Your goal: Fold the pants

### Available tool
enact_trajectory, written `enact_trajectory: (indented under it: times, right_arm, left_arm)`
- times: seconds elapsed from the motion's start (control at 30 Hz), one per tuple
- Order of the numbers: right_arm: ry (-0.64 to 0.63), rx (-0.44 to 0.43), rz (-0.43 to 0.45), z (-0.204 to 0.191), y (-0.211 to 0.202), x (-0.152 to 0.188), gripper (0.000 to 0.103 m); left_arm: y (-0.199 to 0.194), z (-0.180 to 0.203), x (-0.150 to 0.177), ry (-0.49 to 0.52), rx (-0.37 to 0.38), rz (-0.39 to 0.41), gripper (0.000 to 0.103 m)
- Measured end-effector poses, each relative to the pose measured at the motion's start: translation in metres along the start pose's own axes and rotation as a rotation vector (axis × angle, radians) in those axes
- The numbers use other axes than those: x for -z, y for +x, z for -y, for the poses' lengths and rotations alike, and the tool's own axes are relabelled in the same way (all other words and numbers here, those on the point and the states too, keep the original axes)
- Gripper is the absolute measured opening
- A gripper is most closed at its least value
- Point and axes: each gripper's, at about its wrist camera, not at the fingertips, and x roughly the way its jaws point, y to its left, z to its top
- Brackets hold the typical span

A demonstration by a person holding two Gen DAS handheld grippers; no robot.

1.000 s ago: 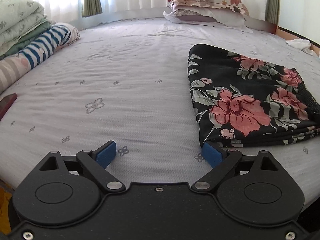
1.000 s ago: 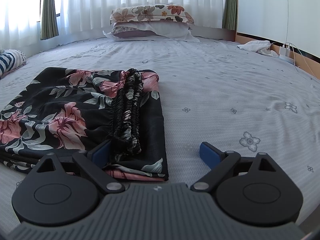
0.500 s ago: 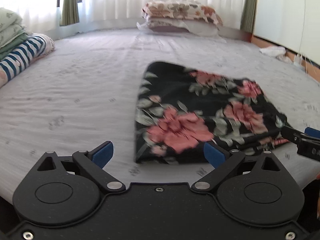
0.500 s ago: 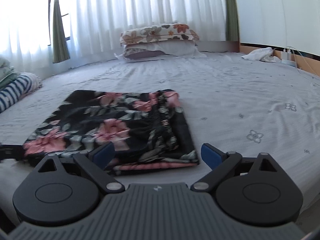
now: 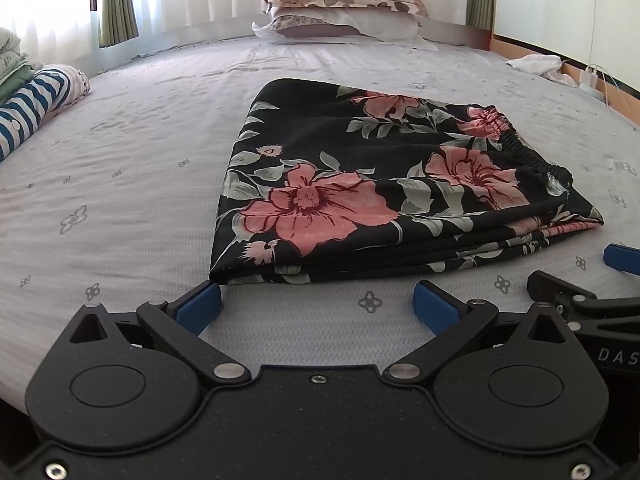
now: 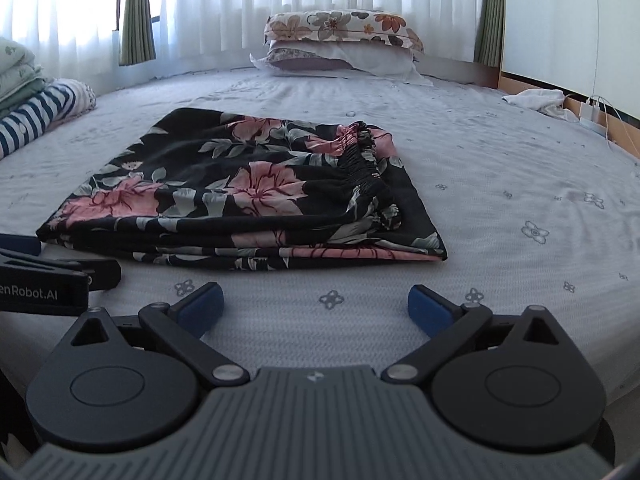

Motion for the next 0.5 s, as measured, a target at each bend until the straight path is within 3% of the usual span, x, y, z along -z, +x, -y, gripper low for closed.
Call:
enact_trajectory:
  times: [0.5]
  right_arm:
    - [-0.019, 0.010, -0.019, -0.0033, 0.0048, 0.0000, 0.103]
  left_arm:
    - [0.0027, -0.0002, 0.0008, -0.033, -0.014, 0.004, 0.103]
